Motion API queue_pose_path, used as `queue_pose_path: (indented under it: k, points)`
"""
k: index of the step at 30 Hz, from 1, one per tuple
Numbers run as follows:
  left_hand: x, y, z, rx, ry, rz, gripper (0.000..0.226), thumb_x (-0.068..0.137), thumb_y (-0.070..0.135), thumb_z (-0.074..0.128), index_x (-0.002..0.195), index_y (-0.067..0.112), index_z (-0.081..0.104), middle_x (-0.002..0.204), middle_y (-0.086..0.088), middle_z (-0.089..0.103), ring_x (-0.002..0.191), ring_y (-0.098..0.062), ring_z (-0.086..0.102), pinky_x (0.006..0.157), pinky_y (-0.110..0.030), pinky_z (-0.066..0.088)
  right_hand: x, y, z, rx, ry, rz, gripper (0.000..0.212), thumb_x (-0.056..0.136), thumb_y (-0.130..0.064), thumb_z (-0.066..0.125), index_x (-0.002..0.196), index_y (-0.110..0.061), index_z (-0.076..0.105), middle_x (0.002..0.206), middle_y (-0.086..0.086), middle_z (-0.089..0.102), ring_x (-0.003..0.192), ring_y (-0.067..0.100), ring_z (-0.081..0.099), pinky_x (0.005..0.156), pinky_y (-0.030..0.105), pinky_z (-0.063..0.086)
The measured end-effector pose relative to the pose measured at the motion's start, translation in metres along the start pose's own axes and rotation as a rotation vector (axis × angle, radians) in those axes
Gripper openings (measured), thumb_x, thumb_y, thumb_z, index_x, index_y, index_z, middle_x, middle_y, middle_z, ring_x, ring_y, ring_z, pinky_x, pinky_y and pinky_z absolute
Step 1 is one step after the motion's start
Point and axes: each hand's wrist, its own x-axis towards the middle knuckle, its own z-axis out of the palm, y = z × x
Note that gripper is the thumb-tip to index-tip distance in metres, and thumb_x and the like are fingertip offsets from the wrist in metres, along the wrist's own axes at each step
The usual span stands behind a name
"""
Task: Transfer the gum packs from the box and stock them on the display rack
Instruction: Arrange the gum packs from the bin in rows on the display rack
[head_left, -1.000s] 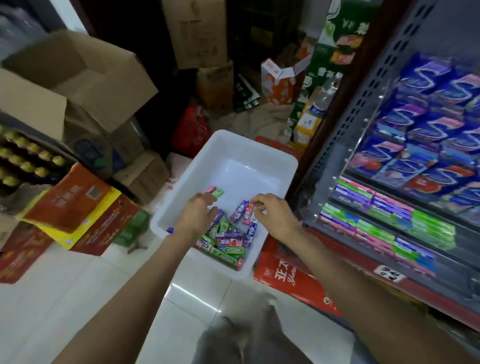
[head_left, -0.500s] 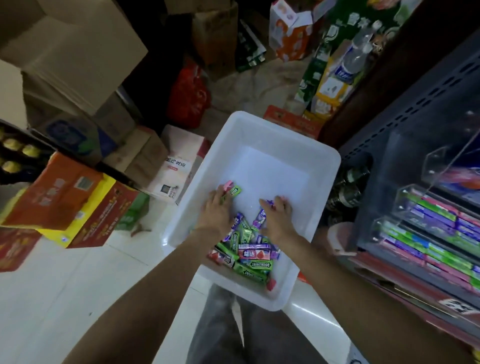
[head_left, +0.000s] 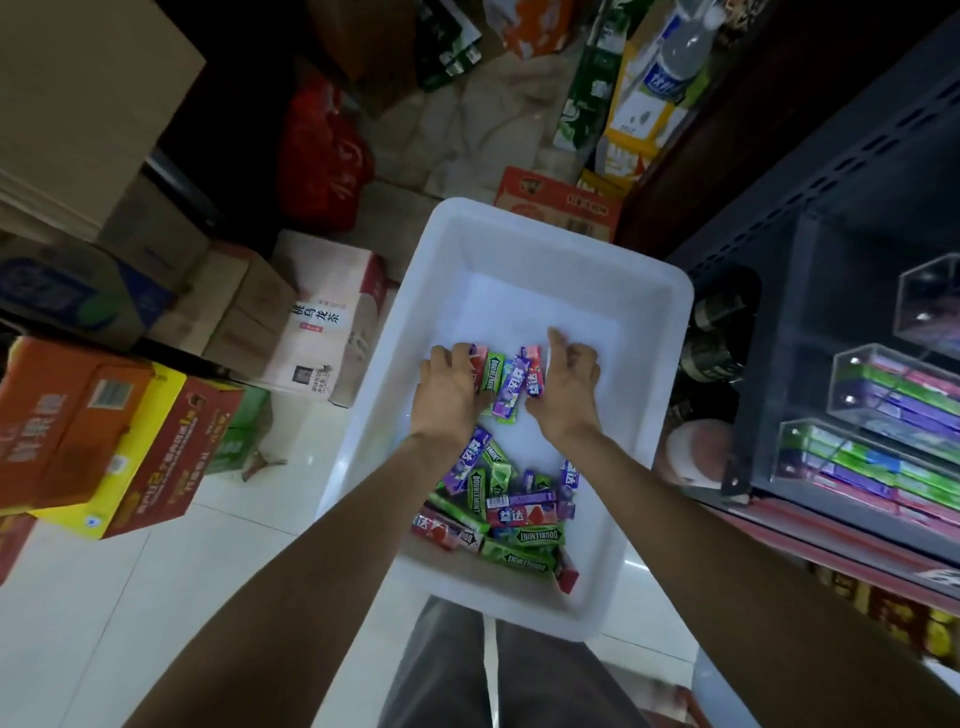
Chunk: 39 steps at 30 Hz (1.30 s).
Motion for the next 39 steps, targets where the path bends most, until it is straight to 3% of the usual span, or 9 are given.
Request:
queue_pose_path:
  k: [6, 10, 19, 22, 26, 30, 33, 35, 39]
  points:
    - [0.007, 0.012, -0.002, -0.120, -0.048, -0.142, 0.054, 0.081, 0.013, 0.072, 0.124, 0.001, 0.042, 0.122, -0.019, 0.047, 0.113, -0.035, 0.049, 0.092, -0.039, 0.041, 0.004, -0.004, -0.006, -0.085, -0.012, 0.074, 0.064, 0.081, -0.015, 0.069, 0.130, 0.002, 0.031, 0.128, 0.024, 0.036, 0.117, 0.033, 0.036, 0.099, 0.032, 0.031]
    - [0.010, 0.007, -0.001, -0.257, -0.086, -0.240, 0.048, 0.077, 0.013, 0.074, 0.119, 0.004, 0.052, 0.118, -0.017, 0.056, 0.109, -0.031, 0.054, 0.089, -0.033, 0.041, 0.002, -0.002, -0.004, 0.021, -0.028, 0.160, 0.064, 0.075, -0.019, 0.077, 0.120, 0.003, 0.037, 0.120, 0.023, 0.043, 0.110, 0.032, 0.045, 0.092, 0.034, 0.040]
    - [-0.006, 0.010, -0.011, -0.468, -0.114, -0.281, 0.031, 0.084, 0.009, 0.068, 0.113, 0.002, 0.061, 0.111, -0.014, 0.066, 0.103, -0.025, 0.061, 0.079, -0.022, 0.042, 0.002, 0.011, 0.001, 0.241, -0.056, 0.208, 0.031, 0.085, -0.011, 0.062, 0.110, 0.000, 0.049, 0.107, 0.016, 0.062, 0.101, 0.030, 0.057, 0.067, 0.026, 0.036]
    - [-0.007, 0.016, -0.013, -0.490, -0.115, -0.317, 0.029, 0.084, 0.010, 0.068, 0.111, 0.002, 0.064, 0.109, -0.014, 0.067, 0.102, -0.025, 0.062, 0.079, -0.023, 0.043, 0.001, 0.008, 0.003, 0.295, -0.078, 0.238, 0.033, 0.084, -0.014, 0.065, 0.111, -0.001, 0.051, 0.105, 0.015, 0.064, 0.100, 0.028, 0.059, 0.066, 0.025, 0.035]
    - [-0.006, 0.019, -0.013, -0.471, -0.107, -0.334, 0.019, 0.083, 0.009, 0.067, 0.100, 0.002, 0.069, 0.099, -0.016, 0.070, 0.078, -0.020, 0.057, 0.066, -0.023, 0.043, 0.007, 0.006, 0.008, 0.297, -0.098, 0.281, 0.038, 0.080, -0.021, 0.071, 0.111, -0.001, 0.058, 0.109, 0.014, 0.064, 0.102, 0.028, 0.061, 0.067, 0.024, 0.039]
    - [-0.004, 0.017, -0.014, -0.472, -0.156, -0.350, 0.017, 0.084, 0.011, 0.066, 0.098, 0.004, 0.070, 0.093, -0.017, 0.070, 0.071, -0.023, 0.058, 0.065, -0.028, 0.048, 0.008, 0.004, 0.010, 0.299, -0.098, 0.273, 0.037, 0.082, -0.020, 0.069, 0.113, -0.002, 0.059, 0.113, 0.015, 0.063, 0.104, 0.027, 0.060, 0.069, 0.023, 0.040]
    - [-0.006, 0.014, -0.015, -0.492, -0.166, -0.347, 0.015, 0.085, 0.013, 0.065, 0.096, 0.005, 0.070, 0.086, -0.013, 0.067, 0.072, -0.020, 0.056, 0.057, -0.025, 0.043, 0.004, 0.001, 0.008, 0.327, -0.077, 0.245, 0.032, 0.083, -0.016, 0.067, 0.111, -0.003, 0.059, 0.115, 0.014, 0.062, 0.107, 0.027, 0.058, 0.076, 0.025, 0.041]
    - [-0.009, 0.015, -0.017, -0.525, -0.172, -0.335, 0.011, 0.085, 0.011, 0.063, 0.092, 0.006, 0.070, 0.079, -0.008, 0.062, 0.065, -0.018, 0.054, 0.052, -0.020, 0.039, 0.000, -0.002, 0.005, 0.351, -0.078, 0.220, 0.027, 0.083, -0.013, 0.066, 0.107, -0.003, 0.060, 0.113, 0.014, 0.062, 0.105, 0.027, 0.058, 0.068, 0.021, 0.035]
    - [-0.018, 0.012, -0.029, -0.749, -0.132, -0.335, 0.019, 0.083, 0.003, 0.061, 0.067, 0.013, 0.062, 0.067, -0.008, 0.058, 0.061, -0.021, 0.055, 0.069, -0.039, 0.052, -0.014, -0.006, -0.009, 0.476, -0.005, 0.193, 0.026, 0.084, -0.012, 0.065, 0.108, -0.004, 0.062, 0.109, 0.015, 0.065, 0.102, 0.029, 0.060, 0.072, 0.024, 0.039]
